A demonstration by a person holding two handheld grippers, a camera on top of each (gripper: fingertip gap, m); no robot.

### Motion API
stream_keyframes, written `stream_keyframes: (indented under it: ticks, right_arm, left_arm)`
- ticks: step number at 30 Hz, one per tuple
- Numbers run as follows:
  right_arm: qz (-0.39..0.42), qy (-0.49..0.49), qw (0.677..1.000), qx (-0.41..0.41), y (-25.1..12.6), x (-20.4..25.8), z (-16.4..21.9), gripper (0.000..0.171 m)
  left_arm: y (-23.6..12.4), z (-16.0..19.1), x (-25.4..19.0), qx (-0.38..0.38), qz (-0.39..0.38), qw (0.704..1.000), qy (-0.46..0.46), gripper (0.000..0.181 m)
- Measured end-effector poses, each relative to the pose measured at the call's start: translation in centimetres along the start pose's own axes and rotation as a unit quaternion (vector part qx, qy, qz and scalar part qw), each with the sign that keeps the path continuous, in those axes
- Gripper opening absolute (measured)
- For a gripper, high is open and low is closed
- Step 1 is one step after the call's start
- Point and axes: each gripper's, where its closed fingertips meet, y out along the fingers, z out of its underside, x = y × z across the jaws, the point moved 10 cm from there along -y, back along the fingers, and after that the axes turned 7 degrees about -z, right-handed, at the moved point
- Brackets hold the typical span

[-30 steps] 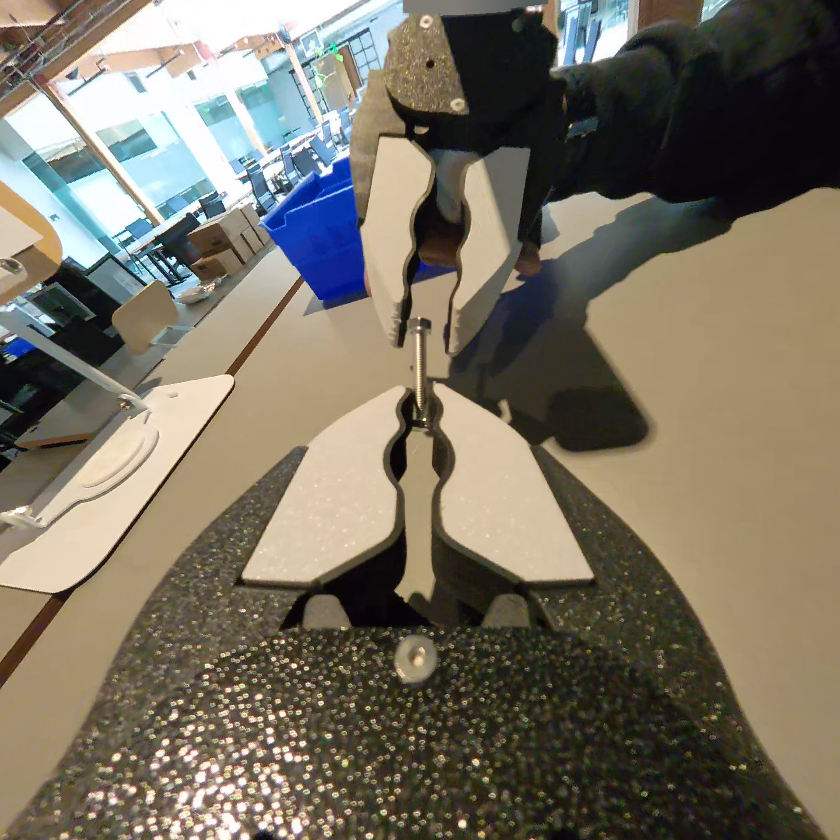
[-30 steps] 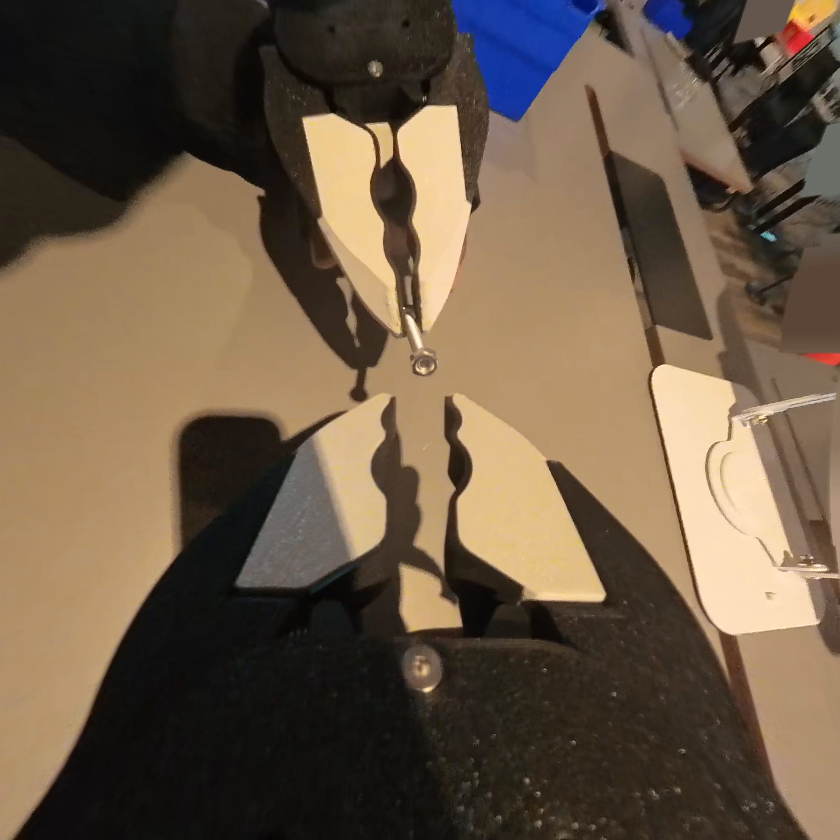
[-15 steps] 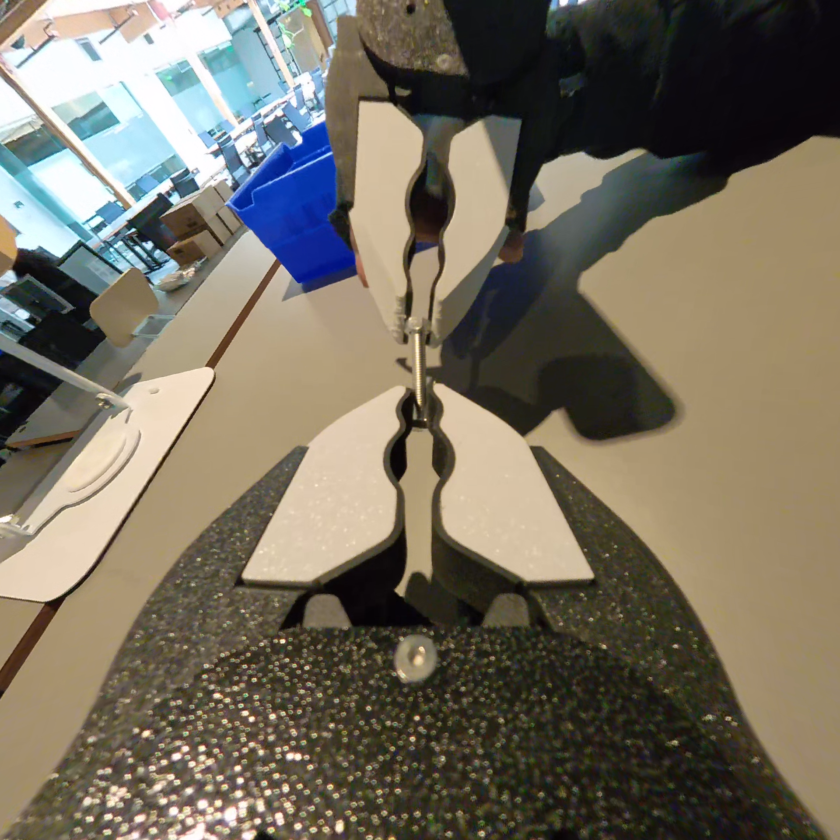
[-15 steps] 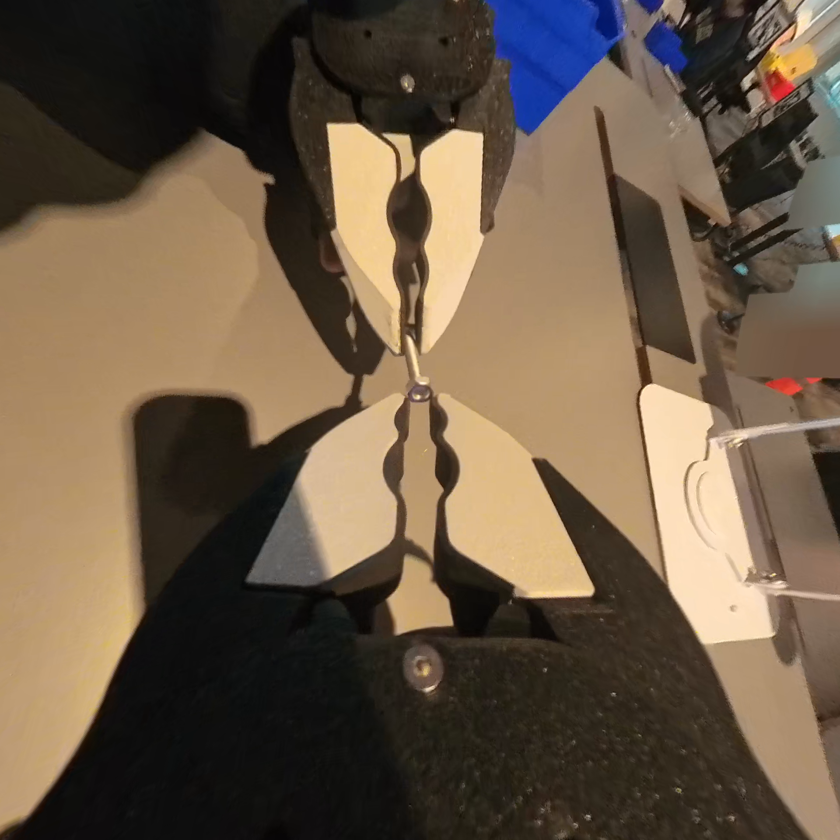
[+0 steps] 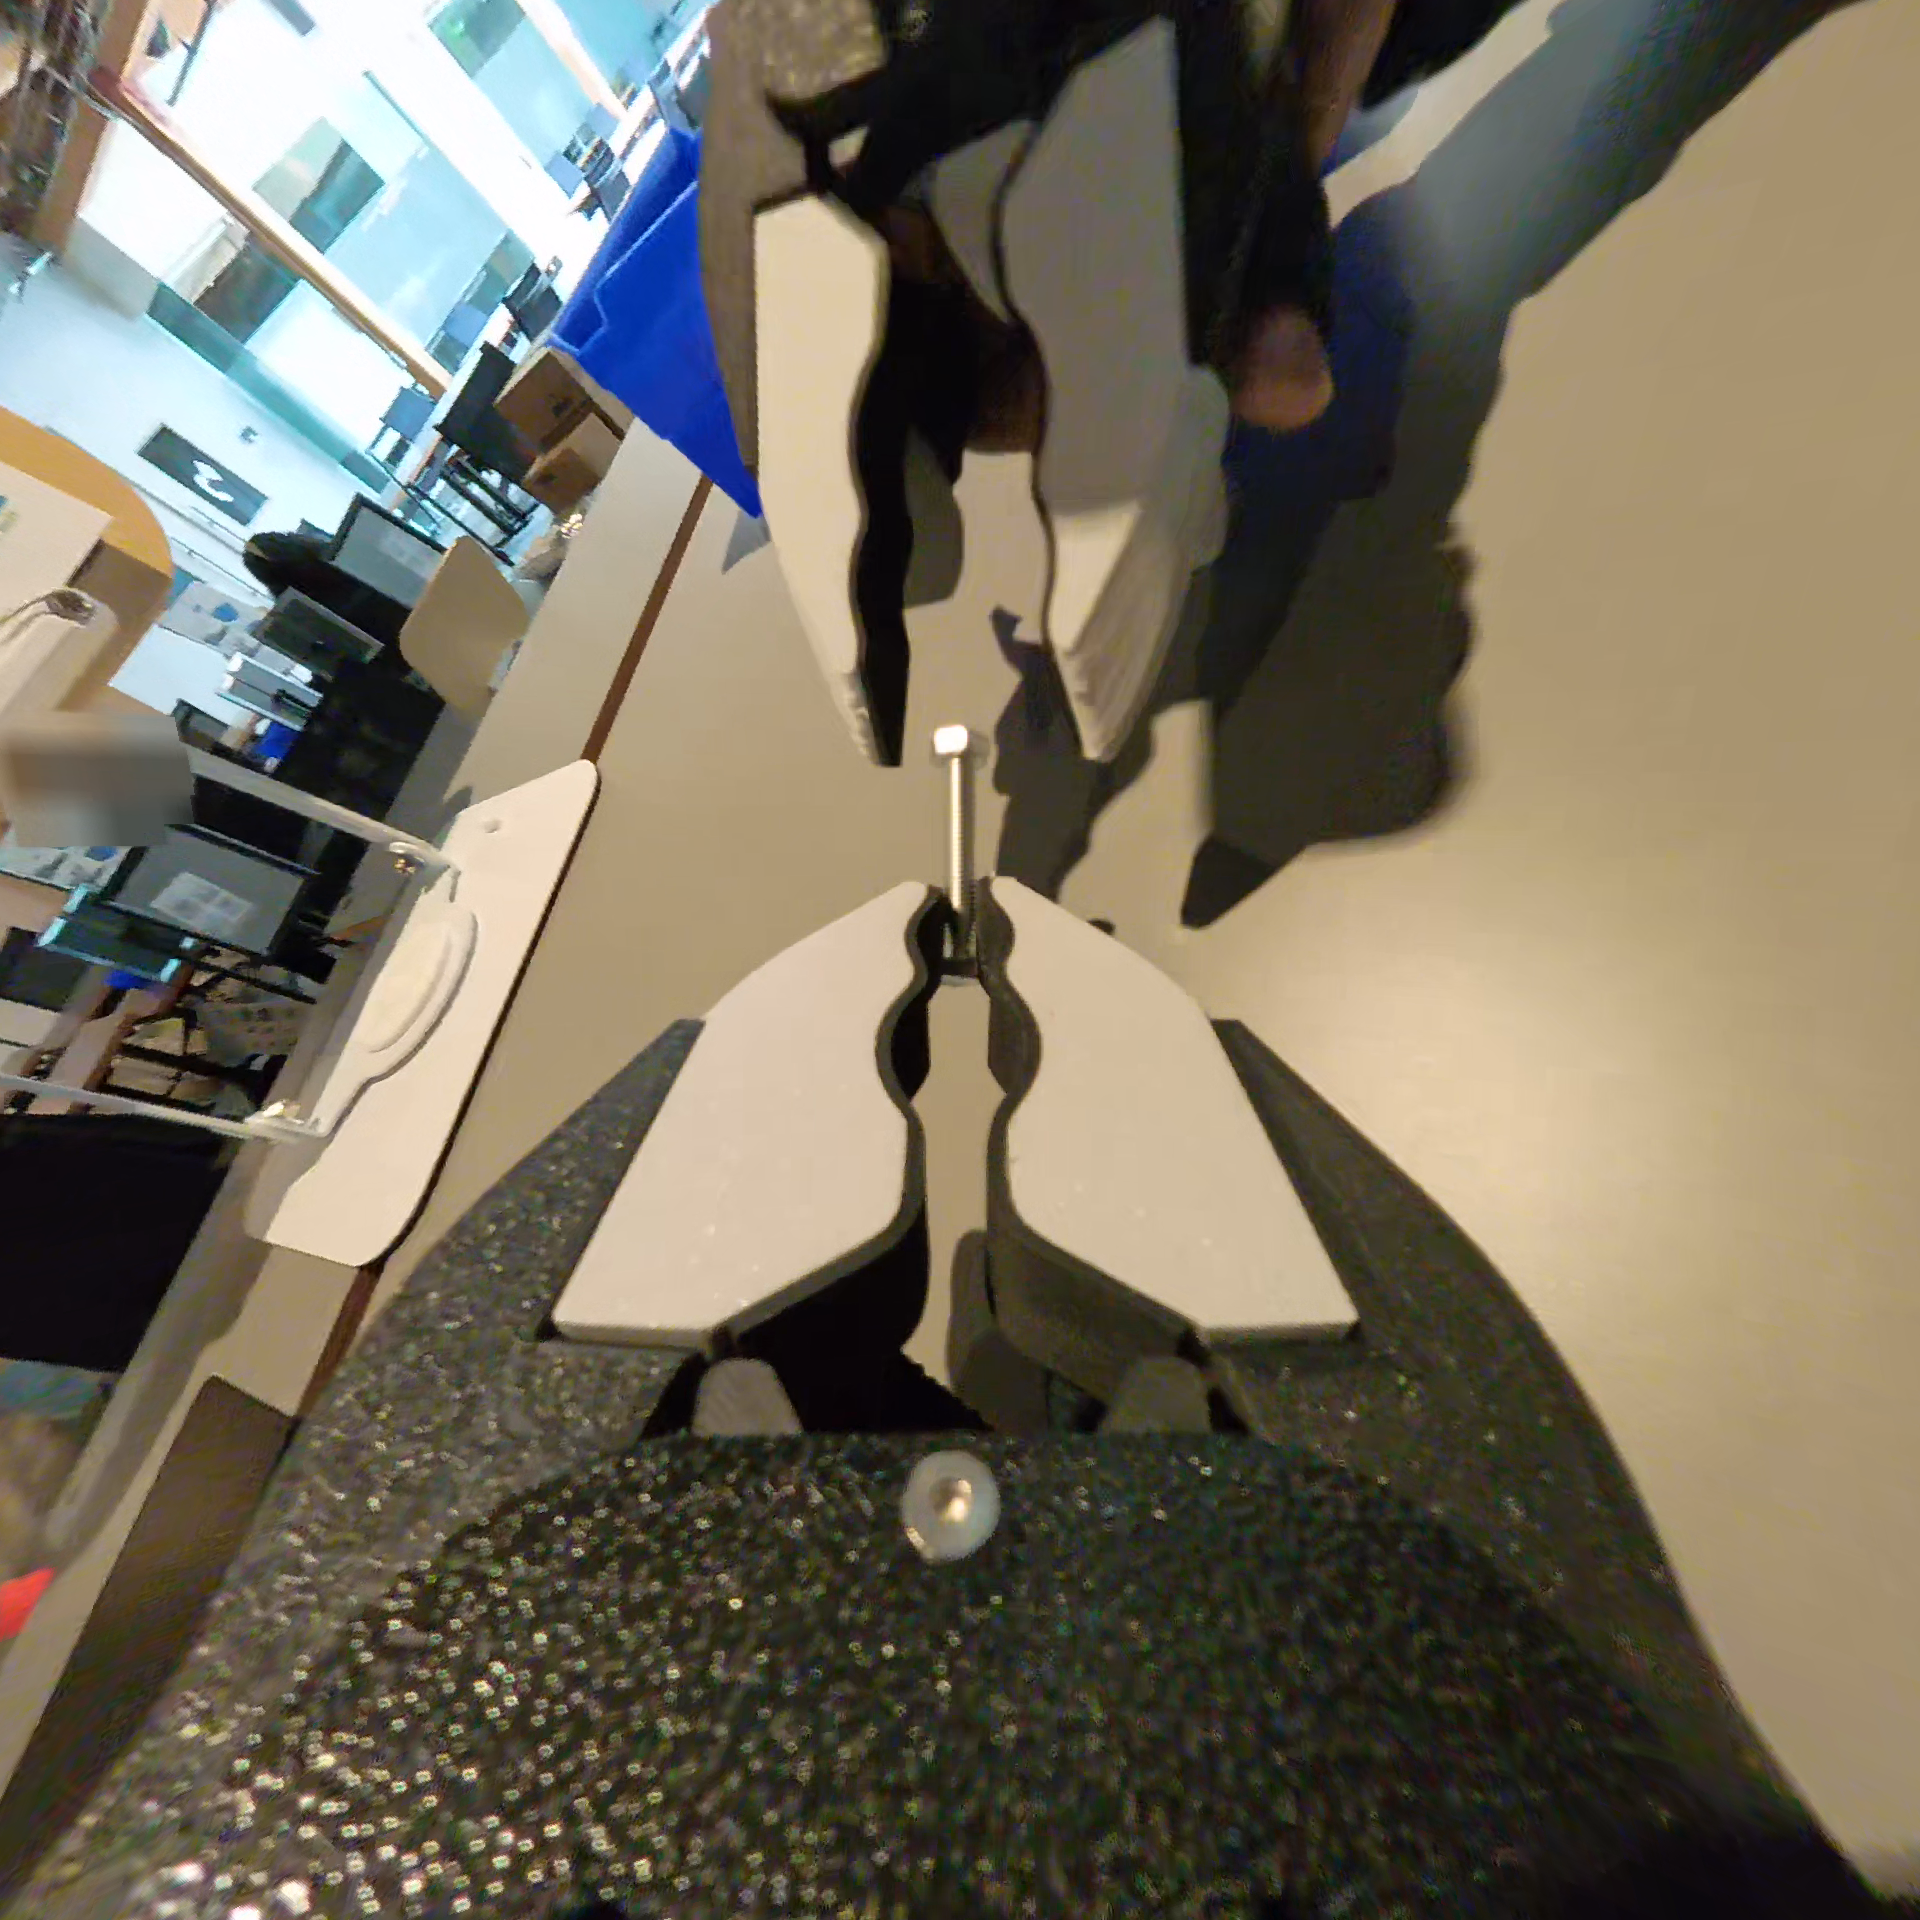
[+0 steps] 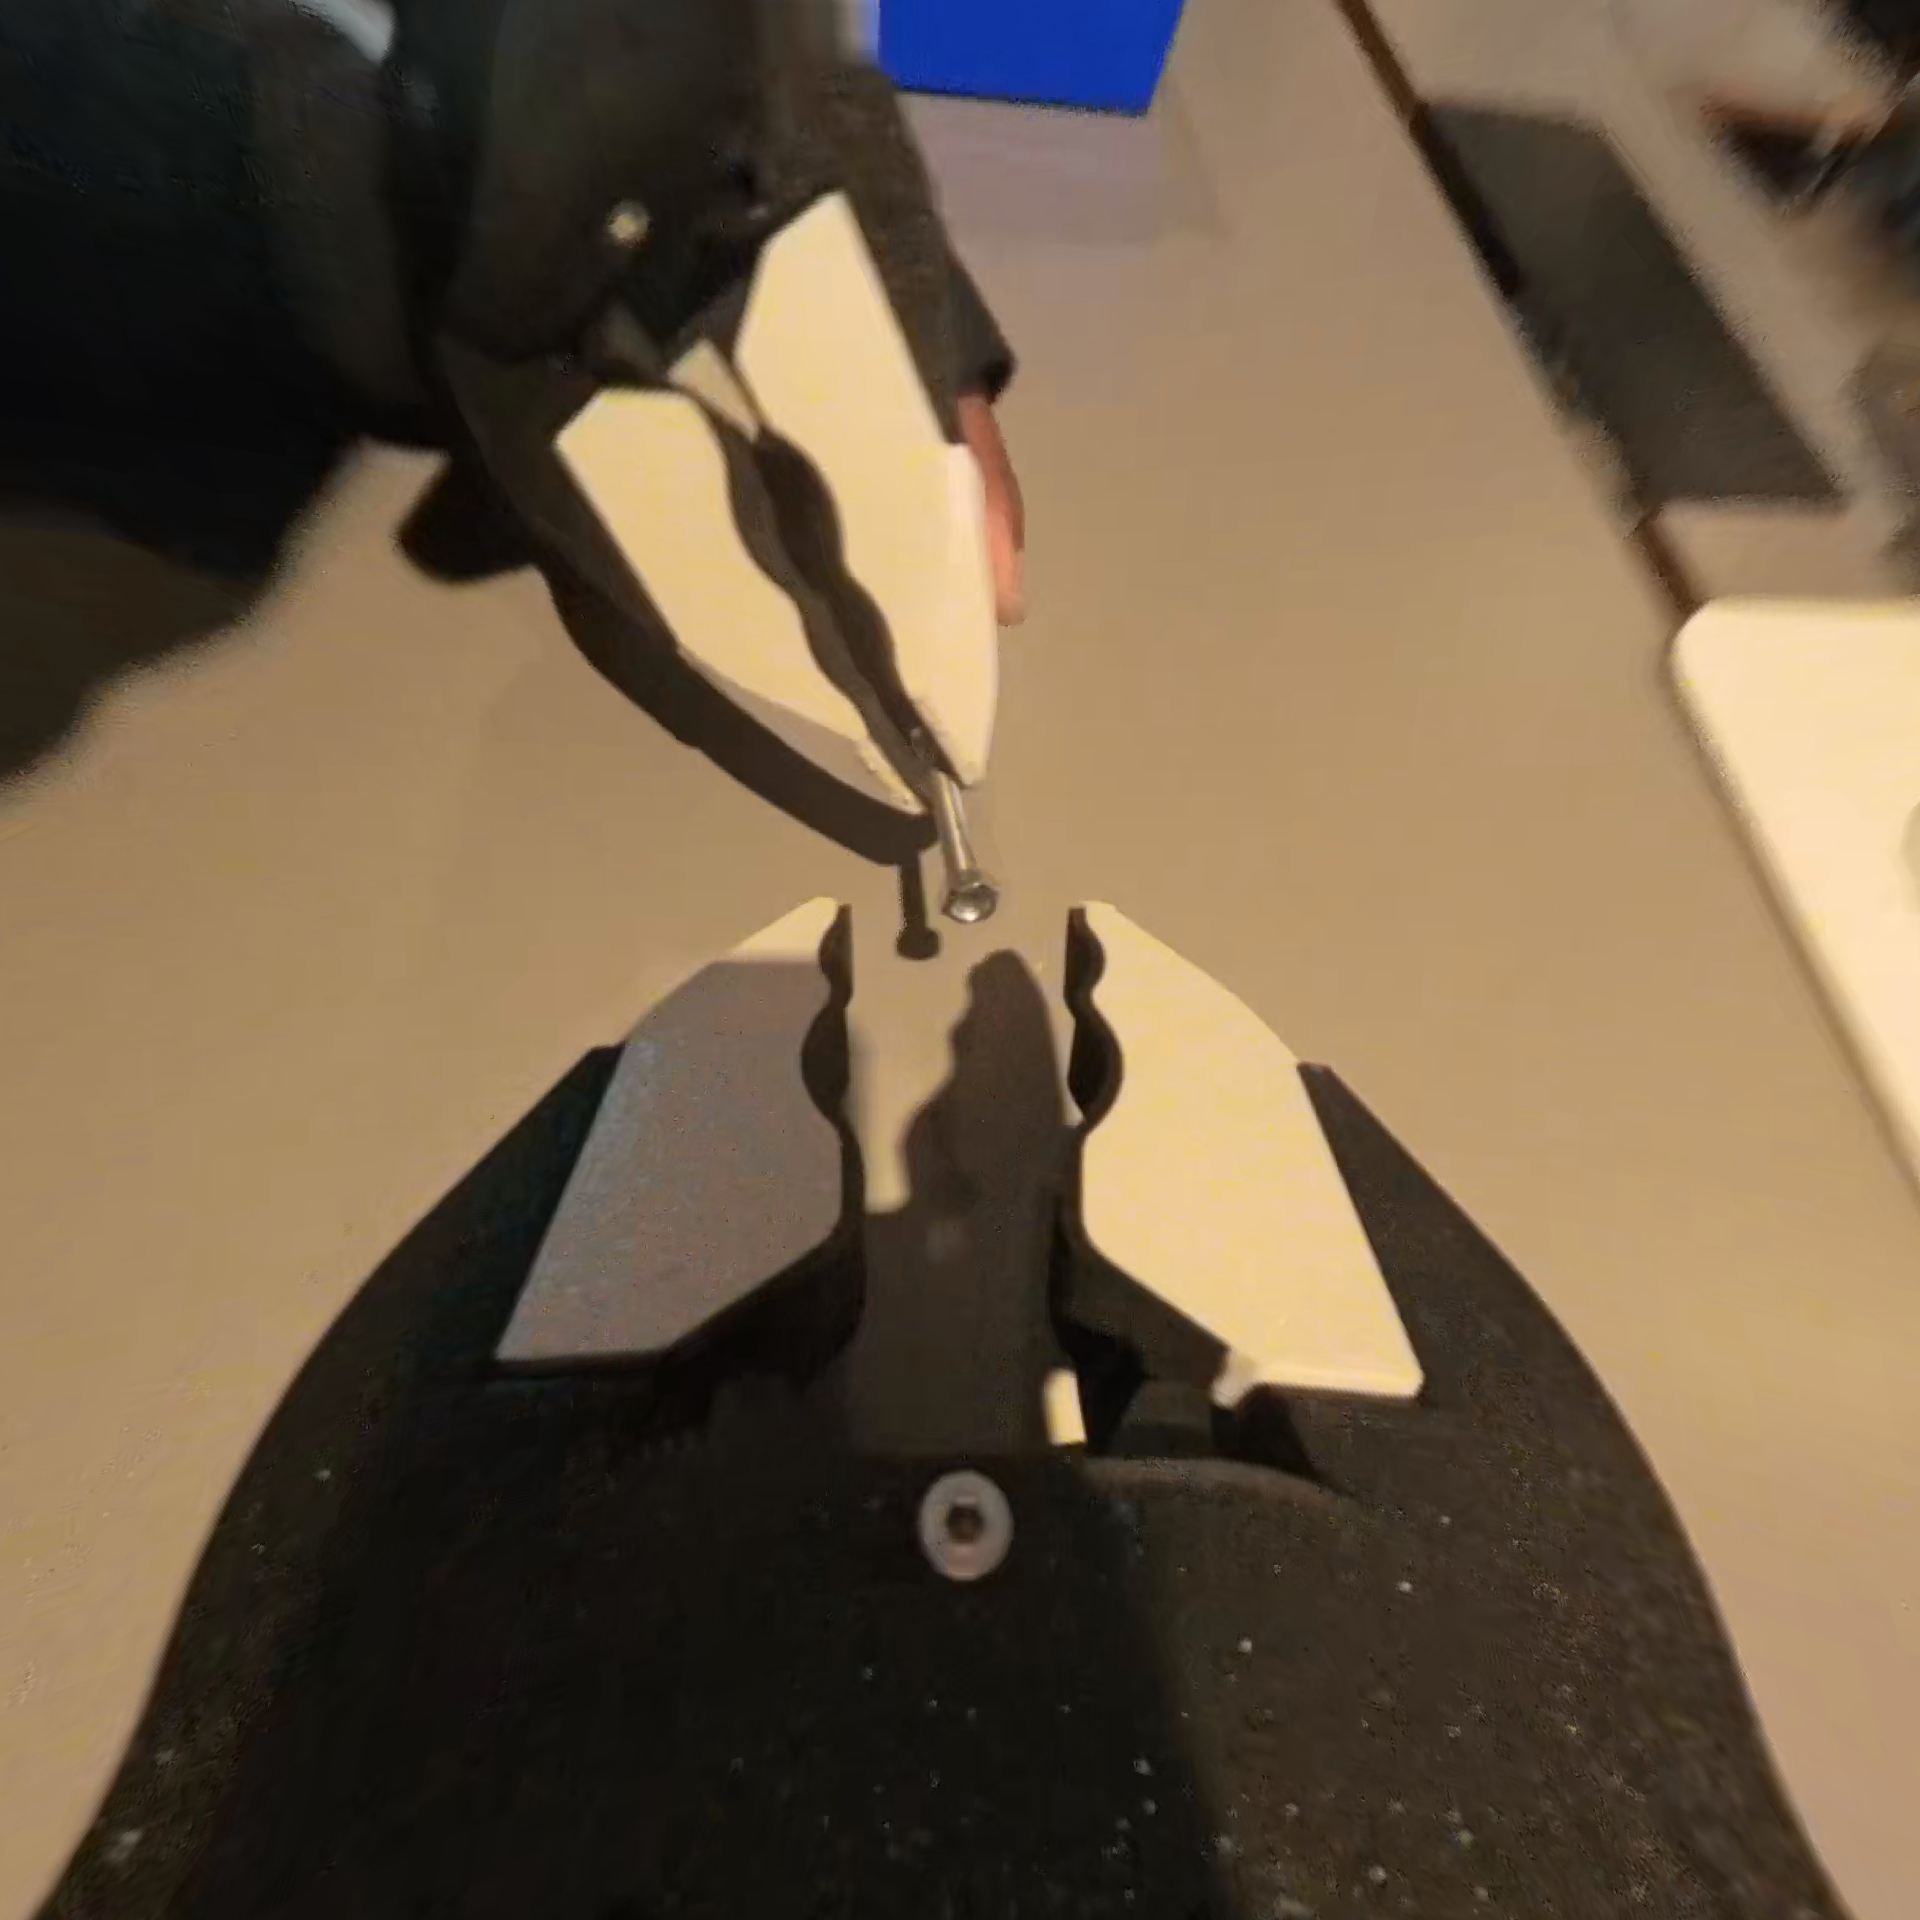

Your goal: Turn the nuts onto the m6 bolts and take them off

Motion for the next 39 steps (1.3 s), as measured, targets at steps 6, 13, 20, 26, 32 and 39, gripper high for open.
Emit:
stream_keyframes:
  ticks: [6,13,20,26,32,39]
  right_arm:
    - [0.109,-0.232,0.966,0.002,0.3,1.6,1.3,0.031]
    - [0.13,-0.273,0.953,-0.013,0.2,2.0,1.3,0.03]
    - [0.114,-0.306,0.945,0.002,0.6,2.8,1.1,0.029]
    - [0.071,-0.256,0.962,0.067,1.6,2.9,1.2,0.01]
    - [-0.037,0.065,0.992,0.104,2.1,0.9,1.0,0.01]
    - [-0.114,0.171,0.979,-0.007,1.0,-0.8,1.6,0.047]
  left_arm:
    - [-0.3,-0.1,0.4,-0.015,0.028,0.999,-0.033,0.005]
    - [-0.3,-0.2,0.2,-0.012,0.059,0.997,-0.04,0.005]
    - [-0.3,-0.3,-0.1,-0.002,0.08,0.996,-0.036,0.005]
    - [0.1,-0.3,-0.8,0.023,0.079,0.997,-0.001,0.005]
    - [0.8,-0.5,-1.8,0.051,0.04,0.994,0.089,0.006]
    - [0.3,-0.6,-0.9,0.015,0.031,0.999,0.022,0.005]
